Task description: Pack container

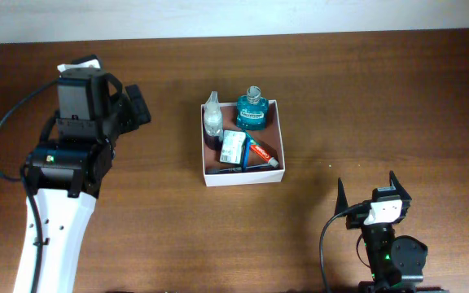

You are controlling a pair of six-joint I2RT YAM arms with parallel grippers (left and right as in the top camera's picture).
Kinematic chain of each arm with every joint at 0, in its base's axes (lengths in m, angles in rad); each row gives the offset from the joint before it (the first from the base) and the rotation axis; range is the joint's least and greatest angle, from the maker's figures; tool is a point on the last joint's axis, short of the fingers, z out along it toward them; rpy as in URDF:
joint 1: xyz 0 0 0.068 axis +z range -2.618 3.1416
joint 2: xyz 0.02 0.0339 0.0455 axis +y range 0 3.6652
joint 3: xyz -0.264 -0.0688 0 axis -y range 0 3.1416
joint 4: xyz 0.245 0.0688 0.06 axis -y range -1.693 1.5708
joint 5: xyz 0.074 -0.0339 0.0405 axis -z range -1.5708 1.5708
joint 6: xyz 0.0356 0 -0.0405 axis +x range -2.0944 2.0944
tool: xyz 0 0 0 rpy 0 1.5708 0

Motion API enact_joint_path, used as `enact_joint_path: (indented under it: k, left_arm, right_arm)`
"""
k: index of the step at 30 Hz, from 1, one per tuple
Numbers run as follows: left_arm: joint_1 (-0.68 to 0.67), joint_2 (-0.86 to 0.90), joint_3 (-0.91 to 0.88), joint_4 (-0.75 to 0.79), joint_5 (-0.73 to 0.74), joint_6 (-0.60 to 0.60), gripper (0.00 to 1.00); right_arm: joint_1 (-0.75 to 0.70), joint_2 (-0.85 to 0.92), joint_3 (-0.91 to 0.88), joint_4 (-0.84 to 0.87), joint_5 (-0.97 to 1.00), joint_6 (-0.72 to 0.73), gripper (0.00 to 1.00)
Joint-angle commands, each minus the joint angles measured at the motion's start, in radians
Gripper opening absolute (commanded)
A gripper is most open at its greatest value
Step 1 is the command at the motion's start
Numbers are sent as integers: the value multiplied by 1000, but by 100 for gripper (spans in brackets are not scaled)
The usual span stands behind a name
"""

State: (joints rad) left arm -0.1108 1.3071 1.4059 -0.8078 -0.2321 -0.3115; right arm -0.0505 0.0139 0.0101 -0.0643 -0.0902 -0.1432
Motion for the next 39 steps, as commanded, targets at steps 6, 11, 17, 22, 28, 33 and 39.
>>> enact_joint_path:
  k: [6, 11, 17, 22, 28, 33, 39]
  left_arm:
    - [2, -66, -15, -2, -14, -9, 99]
    - [13, -239, -74, -130, -26, -10, 100]
    - [35, -381, -101, -330, -27, -10, 99]
    - [35, -402, -103, -422, -25, -11, 99]
    - [35, -431, -202, -367, -22, -11, 99]
    - [35, -579, -463, -170, 6, -48, 100]
    - [35, -749, -732, 72, 7, -56, 99]
  right_arm:
    - [6, -11, -5, -8, 16, -6, 98]
    - [6, -11, -5, -8, 16, -6, 99]
    - [6, -11, -5, -8, 16, -6, 99]
    - [6, -11, -5, -8, 16, -6, 99]
    - [6, -11, -5, -8, 16, -6, 99]
    - [6, -11, -5, -8, 16, -6, 98]
    - [6, -11, -5, -8, 16, -6, 98]
